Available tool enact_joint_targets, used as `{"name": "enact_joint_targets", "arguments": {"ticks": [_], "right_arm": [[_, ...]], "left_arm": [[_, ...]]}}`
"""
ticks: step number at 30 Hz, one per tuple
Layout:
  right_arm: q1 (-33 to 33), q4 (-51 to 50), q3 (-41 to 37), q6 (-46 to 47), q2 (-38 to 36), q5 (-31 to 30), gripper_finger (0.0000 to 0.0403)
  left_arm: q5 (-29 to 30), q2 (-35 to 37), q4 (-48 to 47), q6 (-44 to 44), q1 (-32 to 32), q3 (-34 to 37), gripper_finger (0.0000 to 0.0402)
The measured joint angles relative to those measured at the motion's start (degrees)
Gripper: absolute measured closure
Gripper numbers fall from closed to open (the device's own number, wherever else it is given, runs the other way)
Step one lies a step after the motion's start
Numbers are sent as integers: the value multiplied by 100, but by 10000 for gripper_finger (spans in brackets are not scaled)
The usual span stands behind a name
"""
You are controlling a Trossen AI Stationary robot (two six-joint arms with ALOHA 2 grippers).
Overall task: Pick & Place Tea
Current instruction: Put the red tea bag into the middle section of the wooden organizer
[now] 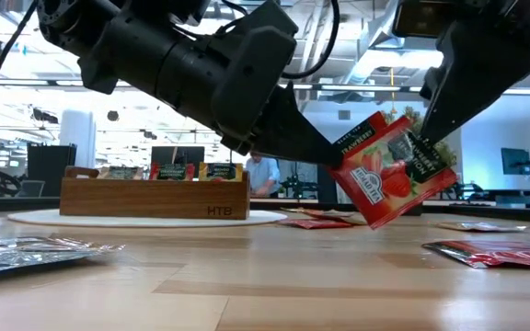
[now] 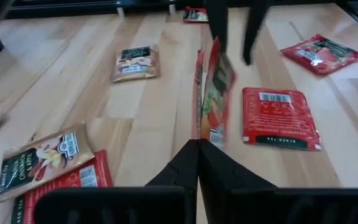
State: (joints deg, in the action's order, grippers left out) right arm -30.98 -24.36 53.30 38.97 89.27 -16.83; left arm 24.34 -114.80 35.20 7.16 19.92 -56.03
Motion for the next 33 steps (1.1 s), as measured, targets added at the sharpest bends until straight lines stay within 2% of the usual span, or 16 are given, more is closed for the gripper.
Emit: {"name": "enact_joint_targets", "arguments": {"ticks": [2, 9, 16, 20, 23, 29, 33], "right_arm": [[0, 0, 0, -120, 0, -49, 389], [-55, -290, 0, -116, 0, -110, 400], [-205, -537, -68, 47, 2, -17, 402], [-201, -393, -120, 424, 4, -329, 401], [-199, -6, -120, 395, 4, -675, 383], [-167, 363, -120, 257, 7, -1060, 310], [-149, 419, -129, 111, 245, -1319, 291]], "left_arm": [[10, 0, -1, 2, 0, 0, 401], [83, 67, -106, -2, 20, 0, 401], [152, 429, -807, 115, 38, 0, 401], [190, 468, -899, 244, 37, 0, 401], [224, 468, -951, 282, 35, 0, 401], [251, 468, -944, 297, 37, 0, 401], [251, 468, -943, 299, 37, 0, 401]]}}
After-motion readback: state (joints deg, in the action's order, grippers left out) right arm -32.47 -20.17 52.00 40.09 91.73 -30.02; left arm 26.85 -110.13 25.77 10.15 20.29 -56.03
